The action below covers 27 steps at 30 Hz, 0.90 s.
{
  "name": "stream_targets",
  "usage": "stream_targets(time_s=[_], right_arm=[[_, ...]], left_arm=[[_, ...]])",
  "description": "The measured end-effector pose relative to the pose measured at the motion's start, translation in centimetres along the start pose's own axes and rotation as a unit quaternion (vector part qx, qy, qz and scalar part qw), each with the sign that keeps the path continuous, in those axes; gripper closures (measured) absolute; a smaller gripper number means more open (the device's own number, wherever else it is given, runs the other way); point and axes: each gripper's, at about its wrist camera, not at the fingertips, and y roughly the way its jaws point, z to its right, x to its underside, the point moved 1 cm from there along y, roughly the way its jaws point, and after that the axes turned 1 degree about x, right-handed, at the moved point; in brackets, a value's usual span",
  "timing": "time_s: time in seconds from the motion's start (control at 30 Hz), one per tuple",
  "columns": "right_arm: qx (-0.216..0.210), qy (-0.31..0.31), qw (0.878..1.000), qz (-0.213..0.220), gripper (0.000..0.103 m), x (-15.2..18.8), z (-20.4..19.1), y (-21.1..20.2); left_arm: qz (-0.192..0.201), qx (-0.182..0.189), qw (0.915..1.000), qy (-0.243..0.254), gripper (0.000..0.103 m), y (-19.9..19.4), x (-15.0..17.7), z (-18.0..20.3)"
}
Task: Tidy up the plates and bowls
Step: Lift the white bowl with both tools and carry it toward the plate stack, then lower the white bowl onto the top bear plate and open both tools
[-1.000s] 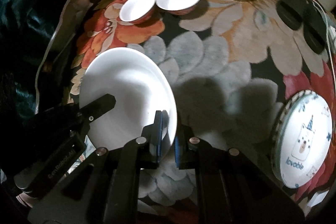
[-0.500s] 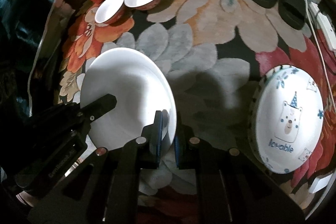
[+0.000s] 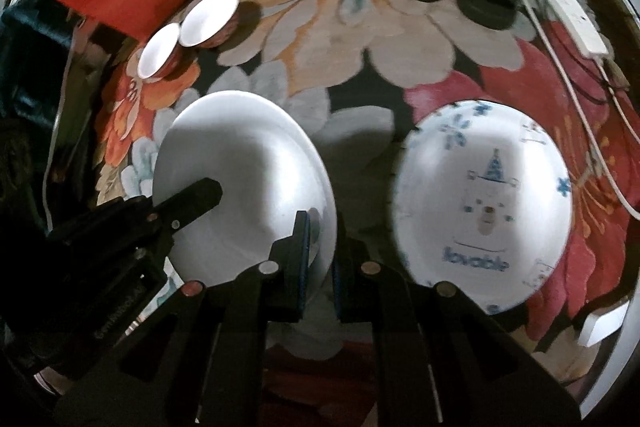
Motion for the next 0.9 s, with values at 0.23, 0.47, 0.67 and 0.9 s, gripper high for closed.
stream_targets(time_s=[0.23,0.47,0.67,0.9], right_arm=[[0.021,0.032,0.999,0.003,0.092,0.4,4.1,-0.9],[0.046,0.062,0.997,0.003,0.092,0.7,8.1,-1.2],[0.062,0.093,0.994,-0.014,0.092,1.5,11.5,-0.3],[0.052,0.131,0.989,-0.041,0.092,2.4,14.5,1.3]], left_arm=[[-0.011,0.017,0.9995,0.026,0.098,2.6,-1.0,3.9],[-0.031,0.029,0.9977,0.053,0.098,5.7,-1.4,7.6],[-0.065,0.029,0.9940,0.084,0.095,9.3,-0.7,10.0],[-0.090,0.019,0.9904,0.103,0.094,11.7,0.3,11.3]])
